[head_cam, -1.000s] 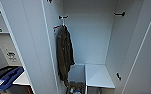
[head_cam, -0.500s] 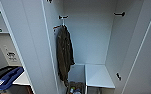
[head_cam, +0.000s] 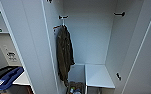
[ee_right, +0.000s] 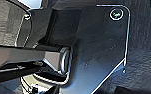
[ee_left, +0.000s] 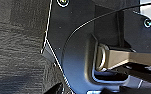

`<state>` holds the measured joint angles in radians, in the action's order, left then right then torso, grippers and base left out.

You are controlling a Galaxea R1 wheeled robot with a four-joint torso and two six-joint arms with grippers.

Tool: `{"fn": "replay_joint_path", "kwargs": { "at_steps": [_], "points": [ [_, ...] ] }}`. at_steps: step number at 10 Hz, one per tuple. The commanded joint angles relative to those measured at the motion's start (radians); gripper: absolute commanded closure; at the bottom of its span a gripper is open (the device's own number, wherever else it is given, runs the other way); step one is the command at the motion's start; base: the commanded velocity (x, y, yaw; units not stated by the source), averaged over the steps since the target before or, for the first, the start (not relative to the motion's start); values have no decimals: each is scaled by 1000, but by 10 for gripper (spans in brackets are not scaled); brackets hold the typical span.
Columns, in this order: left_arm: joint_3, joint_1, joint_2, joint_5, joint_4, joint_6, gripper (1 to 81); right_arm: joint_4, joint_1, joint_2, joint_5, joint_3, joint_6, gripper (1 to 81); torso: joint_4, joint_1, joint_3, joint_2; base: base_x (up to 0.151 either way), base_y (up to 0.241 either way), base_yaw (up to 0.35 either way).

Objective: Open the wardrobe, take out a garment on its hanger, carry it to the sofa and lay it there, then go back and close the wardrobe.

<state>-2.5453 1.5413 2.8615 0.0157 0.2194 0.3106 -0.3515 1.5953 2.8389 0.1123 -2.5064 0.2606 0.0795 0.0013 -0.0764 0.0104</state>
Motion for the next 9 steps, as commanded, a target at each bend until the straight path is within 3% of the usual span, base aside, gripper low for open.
{"fn": "replay_joint_path", "kwargs": {
  "at_steps": [1,2,4,9],
  "points": [
    [43,-39,-80,-46,-20,-27,10,71,-57,-188,-42,209,3,10,0,0,0,0,0,0,0],
    [60,-43,-104,-19,-17,-28,10,78,-68,-239,-40,269,3,10,0,0,0,0,0,0,0],
    [226,-45,-205,44,12,-35,10,114,-93,-336,-26,377,5,10,0,0,0,0,0,0,0],
    [635,-46,-586,278,28,-22,10,239,-154,-608,44,564,20,10,0,0,0,0,0,0,0]
  ]
}}
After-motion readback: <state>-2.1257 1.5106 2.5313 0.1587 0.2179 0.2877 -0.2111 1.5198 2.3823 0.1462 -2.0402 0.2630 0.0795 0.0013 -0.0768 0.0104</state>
